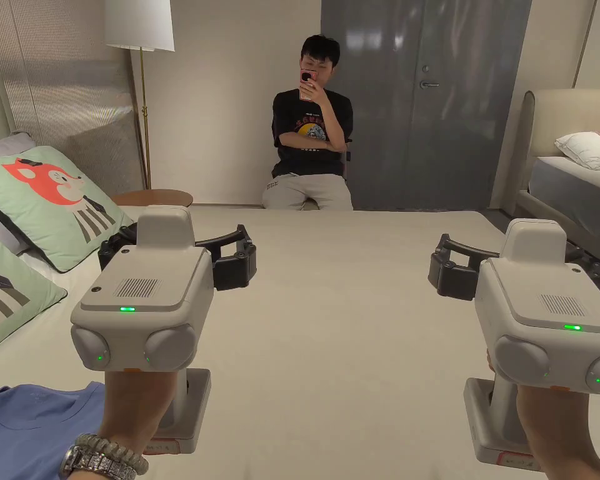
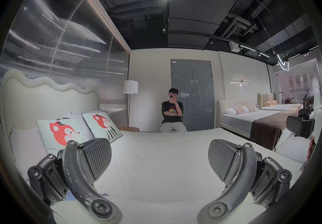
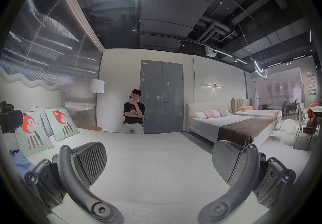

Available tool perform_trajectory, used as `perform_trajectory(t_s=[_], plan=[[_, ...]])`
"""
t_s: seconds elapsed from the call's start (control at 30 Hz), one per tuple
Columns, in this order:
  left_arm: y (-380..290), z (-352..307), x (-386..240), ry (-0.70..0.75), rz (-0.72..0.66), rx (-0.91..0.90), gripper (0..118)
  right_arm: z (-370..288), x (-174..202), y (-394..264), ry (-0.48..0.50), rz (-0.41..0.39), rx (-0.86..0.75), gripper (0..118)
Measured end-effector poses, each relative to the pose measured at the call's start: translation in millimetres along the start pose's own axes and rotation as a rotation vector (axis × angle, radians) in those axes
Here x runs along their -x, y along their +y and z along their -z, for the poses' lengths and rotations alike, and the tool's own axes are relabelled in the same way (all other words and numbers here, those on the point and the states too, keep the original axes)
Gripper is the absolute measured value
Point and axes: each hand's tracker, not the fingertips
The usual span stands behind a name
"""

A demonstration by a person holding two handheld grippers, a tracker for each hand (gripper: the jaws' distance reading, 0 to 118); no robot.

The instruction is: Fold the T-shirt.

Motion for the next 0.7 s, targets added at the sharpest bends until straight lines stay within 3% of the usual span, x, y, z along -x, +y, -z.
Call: perform_trajectory(t_s=[0.7], plan=[[3.4, -3.4, -4.2, -0.014, 0.009, -0.012, 110, -2.9, 0.6, 2.2, -0.001, -0.009, -0.008, 118]])
